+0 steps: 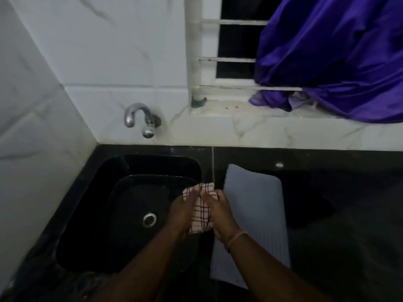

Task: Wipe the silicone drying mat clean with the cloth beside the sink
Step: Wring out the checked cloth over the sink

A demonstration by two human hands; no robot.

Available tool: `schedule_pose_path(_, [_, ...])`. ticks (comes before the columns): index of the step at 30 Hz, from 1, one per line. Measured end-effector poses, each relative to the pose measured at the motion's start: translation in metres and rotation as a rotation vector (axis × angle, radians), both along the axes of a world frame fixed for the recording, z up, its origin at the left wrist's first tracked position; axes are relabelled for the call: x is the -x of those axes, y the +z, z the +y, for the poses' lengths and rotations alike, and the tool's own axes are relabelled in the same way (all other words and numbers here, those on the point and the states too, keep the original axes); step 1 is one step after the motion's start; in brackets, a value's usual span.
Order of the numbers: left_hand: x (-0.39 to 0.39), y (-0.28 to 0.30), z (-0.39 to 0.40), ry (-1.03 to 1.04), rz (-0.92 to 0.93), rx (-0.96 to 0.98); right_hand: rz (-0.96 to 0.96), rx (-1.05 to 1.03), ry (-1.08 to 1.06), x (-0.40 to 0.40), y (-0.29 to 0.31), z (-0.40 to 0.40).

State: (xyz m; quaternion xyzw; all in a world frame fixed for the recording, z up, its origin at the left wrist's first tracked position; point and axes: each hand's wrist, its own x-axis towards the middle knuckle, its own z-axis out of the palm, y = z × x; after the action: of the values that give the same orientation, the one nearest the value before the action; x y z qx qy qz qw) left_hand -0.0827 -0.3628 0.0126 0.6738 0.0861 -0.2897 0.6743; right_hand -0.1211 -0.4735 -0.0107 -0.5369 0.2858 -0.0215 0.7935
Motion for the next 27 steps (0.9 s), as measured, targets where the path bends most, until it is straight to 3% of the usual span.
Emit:
schedule_pose_path(3, [0.027,-0.004,-0.033,0.0,0.011,0.013,0.066,-0.062,-0.049,0.026,-0.009,-0.029])
schedule_pose_path(7, [0.055,-0.005,-0.064,-0.047,-0.02,0.001,0.106,-0.286,0.108,0.061,-0.009,-0.062])
schedule_pose_path(10, [0.064,-0.009,-0.078,-0.099,-0.019,-0.083,0.1,-0.195,0.137,0.086,-0.011,-0.075])
schedule_pose_path(18, [0.087,-0.027,-0.091,-0.213,0.008,-0.144,0.09,-0.093,-0.128,0.128,-0.017,-0.078])
schedule_pose_path(27, [0.112,-0.041,-0.106,-0.296,0.2,0.025,0.169,0.022,-0.462,0.173,-0.031,-0.097])
